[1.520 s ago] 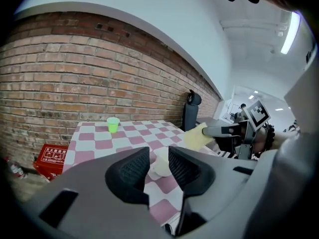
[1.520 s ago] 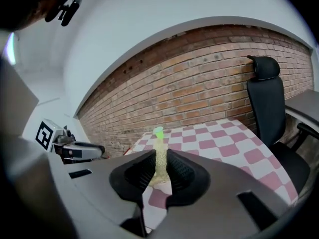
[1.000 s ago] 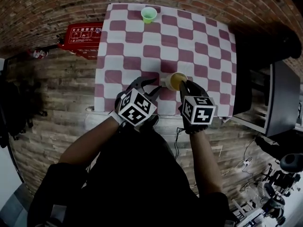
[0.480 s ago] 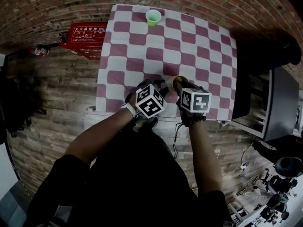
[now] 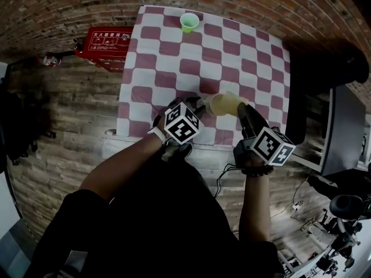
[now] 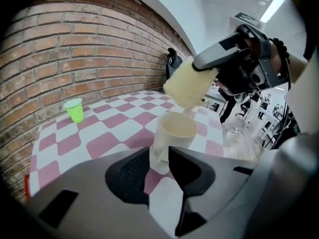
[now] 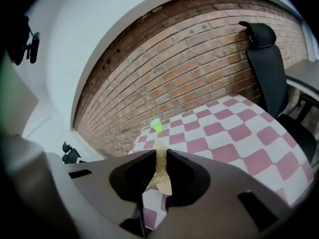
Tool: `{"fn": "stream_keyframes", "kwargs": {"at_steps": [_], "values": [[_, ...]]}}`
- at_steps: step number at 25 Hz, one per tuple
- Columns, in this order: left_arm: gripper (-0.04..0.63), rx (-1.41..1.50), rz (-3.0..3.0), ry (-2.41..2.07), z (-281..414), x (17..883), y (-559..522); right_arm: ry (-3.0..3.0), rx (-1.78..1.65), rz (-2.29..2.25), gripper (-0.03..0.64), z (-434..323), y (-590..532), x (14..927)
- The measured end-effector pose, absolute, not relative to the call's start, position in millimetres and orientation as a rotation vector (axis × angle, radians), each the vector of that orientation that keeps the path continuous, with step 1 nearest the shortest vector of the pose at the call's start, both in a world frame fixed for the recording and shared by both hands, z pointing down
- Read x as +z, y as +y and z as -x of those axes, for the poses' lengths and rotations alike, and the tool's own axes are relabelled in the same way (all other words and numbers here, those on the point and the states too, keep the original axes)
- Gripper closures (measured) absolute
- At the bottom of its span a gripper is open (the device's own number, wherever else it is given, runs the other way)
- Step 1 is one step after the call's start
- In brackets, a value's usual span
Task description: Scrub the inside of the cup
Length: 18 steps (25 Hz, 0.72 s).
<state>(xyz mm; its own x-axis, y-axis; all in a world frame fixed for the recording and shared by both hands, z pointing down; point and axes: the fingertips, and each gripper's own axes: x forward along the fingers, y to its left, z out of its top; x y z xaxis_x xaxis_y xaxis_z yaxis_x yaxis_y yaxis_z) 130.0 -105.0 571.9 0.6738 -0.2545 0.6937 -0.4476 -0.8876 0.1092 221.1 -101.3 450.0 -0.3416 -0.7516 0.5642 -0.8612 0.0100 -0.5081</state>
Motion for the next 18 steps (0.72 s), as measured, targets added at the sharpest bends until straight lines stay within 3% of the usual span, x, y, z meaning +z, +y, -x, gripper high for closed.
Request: {"fn": "stream_keyframes", "kwargs": {"at_steps": [12, 18], "values": [[0.468, 1.056, -2.614, -0.534, -132.7, 574.6, -99.5, -1.786, 0.943, -1.465, 0.543, -192.7, -114.8, 555.4], [0.467, 1.073, -2.635, -0.525, -136.3, 574.4, -102.4, -1.803, 0.973, -1.450, 0.541, -185.1, -121.3, 555.4]]}}
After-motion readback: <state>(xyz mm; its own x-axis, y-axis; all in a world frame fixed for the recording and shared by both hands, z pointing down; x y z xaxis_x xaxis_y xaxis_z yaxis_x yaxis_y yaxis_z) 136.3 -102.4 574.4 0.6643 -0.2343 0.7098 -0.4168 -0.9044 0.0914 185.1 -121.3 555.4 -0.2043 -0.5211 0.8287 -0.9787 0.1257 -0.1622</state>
